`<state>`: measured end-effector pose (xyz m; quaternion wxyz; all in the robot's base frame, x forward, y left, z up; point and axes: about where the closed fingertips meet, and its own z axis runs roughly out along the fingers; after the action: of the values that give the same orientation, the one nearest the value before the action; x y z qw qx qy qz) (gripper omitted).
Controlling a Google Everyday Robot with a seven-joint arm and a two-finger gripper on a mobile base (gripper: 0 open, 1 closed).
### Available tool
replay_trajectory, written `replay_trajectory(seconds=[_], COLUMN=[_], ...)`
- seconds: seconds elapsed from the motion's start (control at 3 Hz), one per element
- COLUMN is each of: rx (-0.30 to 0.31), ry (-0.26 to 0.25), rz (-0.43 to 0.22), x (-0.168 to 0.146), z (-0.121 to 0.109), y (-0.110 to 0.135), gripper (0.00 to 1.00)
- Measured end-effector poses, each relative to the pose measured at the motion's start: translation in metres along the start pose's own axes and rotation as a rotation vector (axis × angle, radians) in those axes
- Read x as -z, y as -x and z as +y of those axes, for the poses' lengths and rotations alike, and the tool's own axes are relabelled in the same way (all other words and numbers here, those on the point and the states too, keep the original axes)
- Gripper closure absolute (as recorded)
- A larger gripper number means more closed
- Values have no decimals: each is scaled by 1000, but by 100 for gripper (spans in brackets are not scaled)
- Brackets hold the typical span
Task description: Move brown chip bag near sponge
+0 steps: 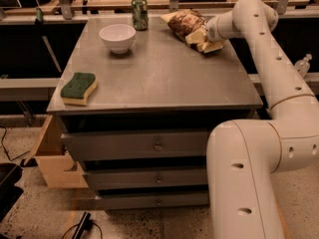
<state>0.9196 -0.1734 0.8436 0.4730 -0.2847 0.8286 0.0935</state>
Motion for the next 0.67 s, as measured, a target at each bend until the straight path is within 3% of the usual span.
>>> replay_trajectory(seconds=[0.33, 0.67], rx=[0, 9], ry=[0, -2], rz=[0, 1], x=[1, 3], z=[0, 1], y=[2, 5], gripper=[100, 100])
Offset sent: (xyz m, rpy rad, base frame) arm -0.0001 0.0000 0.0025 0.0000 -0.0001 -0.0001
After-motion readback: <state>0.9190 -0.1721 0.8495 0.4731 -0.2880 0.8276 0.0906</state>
